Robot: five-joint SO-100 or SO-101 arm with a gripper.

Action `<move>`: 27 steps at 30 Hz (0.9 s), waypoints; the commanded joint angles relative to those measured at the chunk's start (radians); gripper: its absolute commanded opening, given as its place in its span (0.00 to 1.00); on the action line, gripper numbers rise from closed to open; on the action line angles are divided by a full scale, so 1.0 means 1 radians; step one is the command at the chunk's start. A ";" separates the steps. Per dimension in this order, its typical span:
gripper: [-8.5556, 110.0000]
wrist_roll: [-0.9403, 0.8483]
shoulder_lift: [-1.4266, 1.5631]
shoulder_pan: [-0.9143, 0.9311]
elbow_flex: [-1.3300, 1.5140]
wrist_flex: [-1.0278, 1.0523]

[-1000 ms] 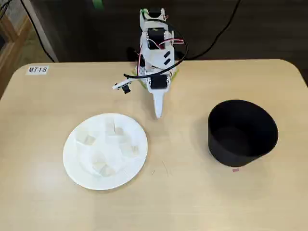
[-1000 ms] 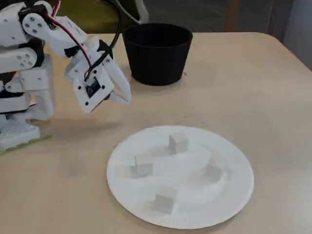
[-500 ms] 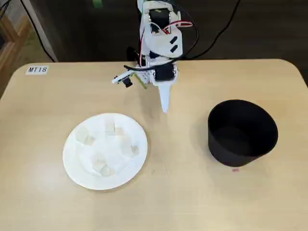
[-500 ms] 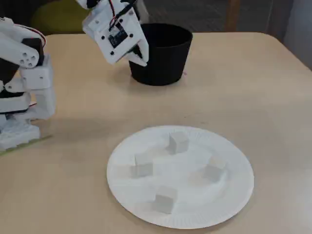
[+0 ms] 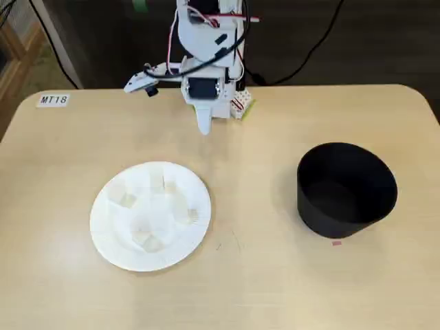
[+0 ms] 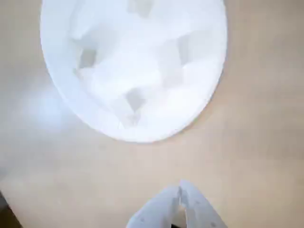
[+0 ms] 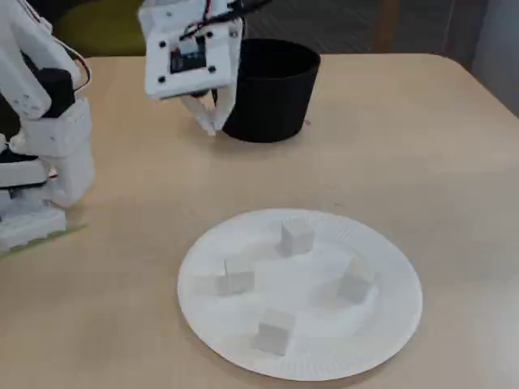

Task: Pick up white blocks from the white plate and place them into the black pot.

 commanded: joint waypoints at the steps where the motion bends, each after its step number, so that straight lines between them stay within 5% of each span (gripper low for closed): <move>1: 0.05 -0.012 -0.078 0.124 -0.095 -0.017; 8: 0.05 -0.038 -0.236 0.247 -0.130 -0.150; 15: 0.26 -0.095 -0.324 0.313 -0.127 -0.278; 27: 0.40 -0.066 -0.499 0.351 -0.126 -0.382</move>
